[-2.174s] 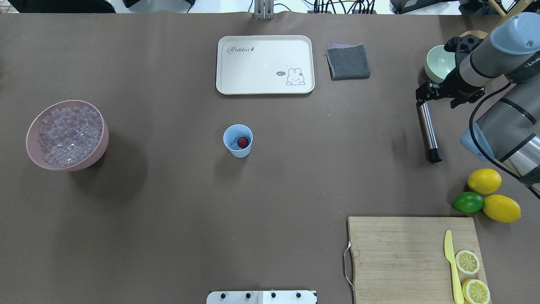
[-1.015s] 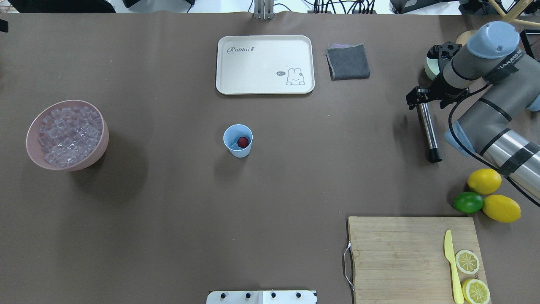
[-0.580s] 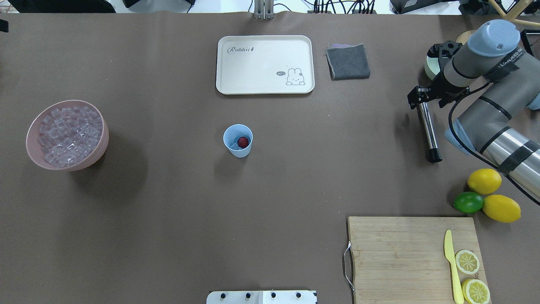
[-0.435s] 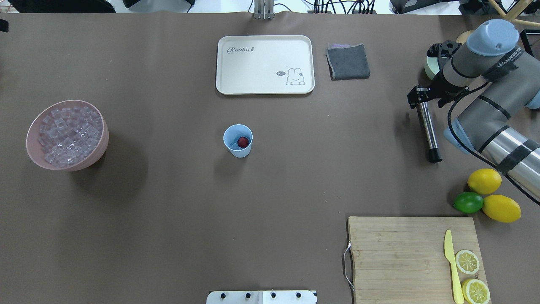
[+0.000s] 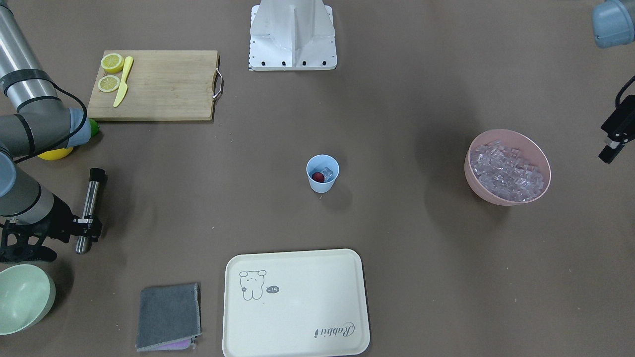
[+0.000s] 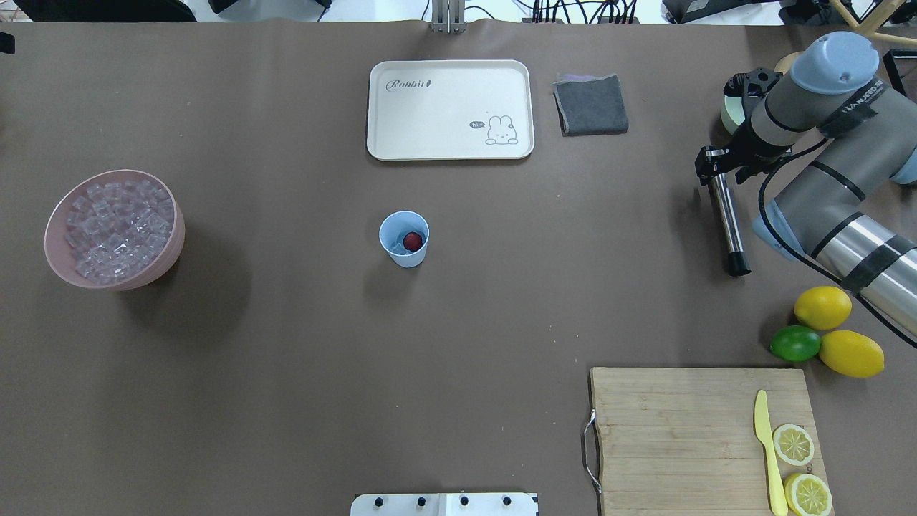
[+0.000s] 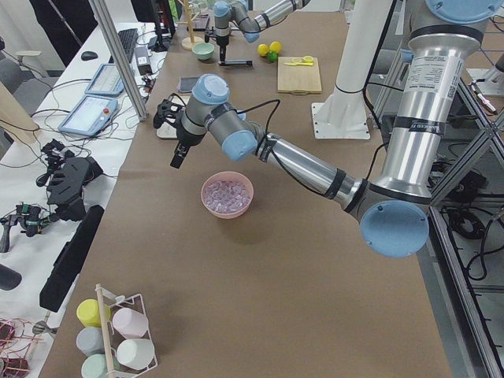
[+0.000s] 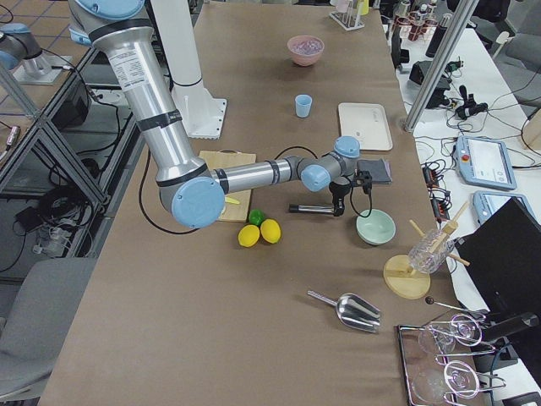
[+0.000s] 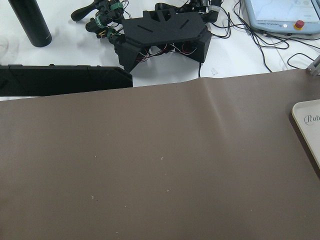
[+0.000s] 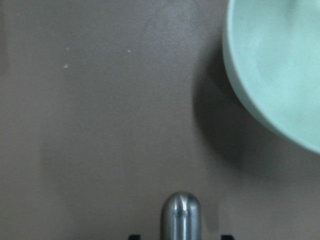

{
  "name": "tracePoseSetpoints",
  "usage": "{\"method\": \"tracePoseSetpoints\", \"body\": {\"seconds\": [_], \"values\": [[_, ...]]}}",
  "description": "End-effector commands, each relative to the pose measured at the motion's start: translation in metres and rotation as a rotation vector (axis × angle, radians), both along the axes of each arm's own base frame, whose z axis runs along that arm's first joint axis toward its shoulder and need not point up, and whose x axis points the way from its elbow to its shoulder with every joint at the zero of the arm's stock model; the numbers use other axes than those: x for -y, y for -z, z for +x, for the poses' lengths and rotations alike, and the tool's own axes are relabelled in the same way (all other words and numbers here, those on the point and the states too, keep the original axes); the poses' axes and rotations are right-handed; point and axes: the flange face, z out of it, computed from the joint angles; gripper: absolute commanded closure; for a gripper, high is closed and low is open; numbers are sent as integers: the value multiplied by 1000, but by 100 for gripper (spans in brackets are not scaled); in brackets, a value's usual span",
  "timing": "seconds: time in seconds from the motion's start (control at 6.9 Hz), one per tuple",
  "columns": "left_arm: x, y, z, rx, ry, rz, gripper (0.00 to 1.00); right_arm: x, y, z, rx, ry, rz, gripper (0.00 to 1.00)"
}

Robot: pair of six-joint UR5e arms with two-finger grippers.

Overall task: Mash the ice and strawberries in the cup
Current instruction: 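Lower the right gripper onto the steel muddler's top and grasp it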

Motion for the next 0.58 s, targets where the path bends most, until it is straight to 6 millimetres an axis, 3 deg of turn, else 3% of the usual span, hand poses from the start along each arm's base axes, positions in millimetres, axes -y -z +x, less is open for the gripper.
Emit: {"method": "tracePoseSetpoints", "body": {"seconds": [0.0, 0.14, 0.29, 0.43], "values": [[0, 1, 0, 0, 0, 1, 2, 0, 0, 0, 1, 0, -1, 100], [-1, 2, 0, -2, -1, 4, 2, 0, 1, 0, 1, 0, 0, 100], [-3, 0, 0, -4, -20, 10, 2, 7, 18, 4, 13, -7, 21, 100], [-3, 0, -2, -5, -31, 17, 2, 21, 47, 34, 56, -36, 19, 100]]}}
